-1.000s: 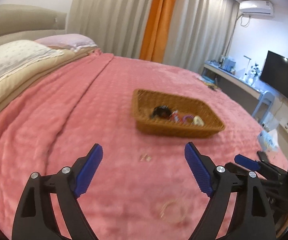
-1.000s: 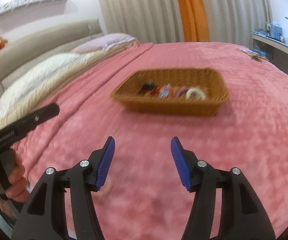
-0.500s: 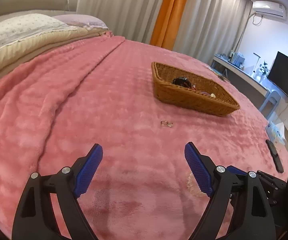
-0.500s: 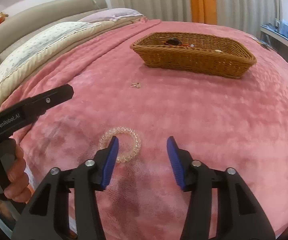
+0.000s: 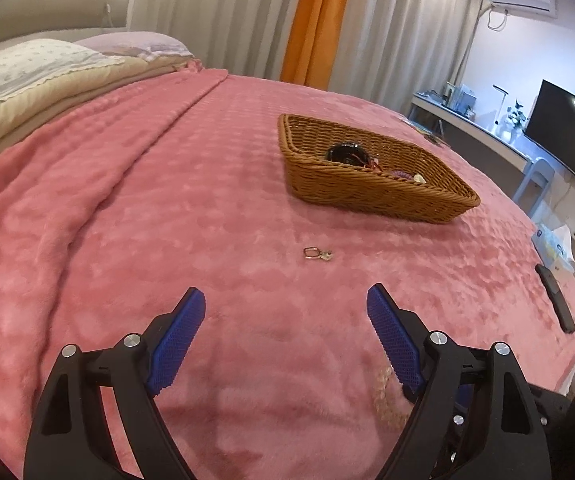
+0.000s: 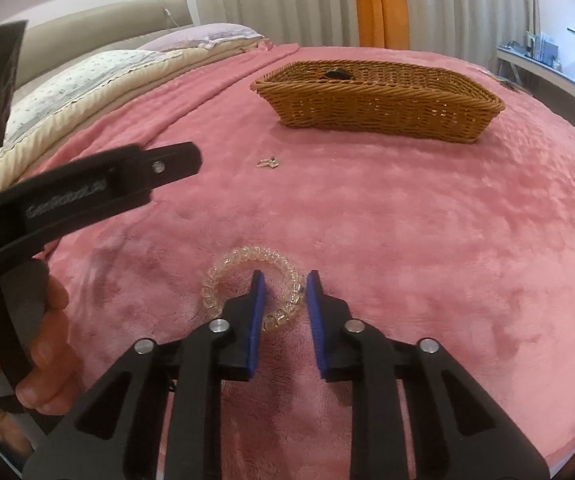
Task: Organize jewelry
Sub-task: 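Grasp the silver pendant with the left tool while the right tool grasps the bead bracelet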
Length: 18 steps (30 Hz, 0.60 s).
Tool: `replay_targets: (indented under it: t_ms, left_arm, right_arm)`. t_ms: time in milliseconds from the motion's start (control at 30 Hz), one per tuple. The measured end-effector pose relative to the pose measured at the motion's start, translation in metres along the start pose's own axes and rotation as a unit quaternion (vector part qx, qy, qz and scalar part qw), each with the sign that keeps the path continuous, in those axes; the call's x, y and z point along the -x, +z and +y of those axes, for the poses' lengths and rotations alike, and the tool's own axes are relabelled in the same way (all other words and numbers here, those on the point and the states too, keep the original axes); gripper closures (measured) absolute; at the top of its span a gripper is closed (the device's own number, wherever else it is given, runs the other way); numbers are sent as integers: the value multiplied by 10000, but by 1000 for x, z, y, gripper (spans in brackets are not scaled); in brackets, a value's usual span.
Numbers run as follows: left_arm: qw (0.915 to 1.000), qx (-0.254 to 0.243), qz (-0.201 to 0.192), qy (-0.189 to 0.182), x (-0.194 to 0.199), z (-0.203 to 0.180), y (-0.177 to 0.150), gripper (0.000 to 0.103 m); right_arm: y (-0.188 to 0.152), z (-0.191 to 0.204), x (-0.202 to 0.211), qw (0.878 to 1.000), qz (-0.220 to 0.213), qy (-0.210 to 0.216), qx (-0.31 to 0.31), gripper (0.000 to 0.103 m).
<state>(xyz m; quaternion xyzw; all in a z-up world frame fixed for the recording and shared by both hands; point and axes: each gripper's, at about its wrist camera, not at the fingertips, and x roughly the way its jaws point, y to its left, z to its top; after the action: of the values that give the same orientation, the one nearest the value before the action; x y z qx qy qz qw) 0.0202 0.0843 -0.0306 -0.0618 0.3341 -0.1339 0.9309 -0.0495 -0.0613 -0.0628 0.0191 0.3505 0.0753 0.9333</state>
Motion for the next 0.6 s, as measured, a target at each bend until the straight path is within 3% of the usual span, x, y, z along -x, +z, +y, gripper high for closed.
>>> replay_targets:
  t_ms: [200,333,500,600]
  left_arm:
    - [9994,-46,251,-232,-12,-7,14,27]
    - [9979,-378,518,-24,-35,-19,28,28]
    - [9931,-445,1063,-235,-83,-22,35,46]
    - [9908,-440,1253,-257,-98,-22,34,47]
  right_arm:
    - [3,-9,3,9998,-29,-178,-49,94]
    - [7,-23,4,9996,-4,-245,-142,94]
    - [16,-49,1,9987,90,-423,-272,94]
    - [22,-64,0,9986,184,-345,-358,94]
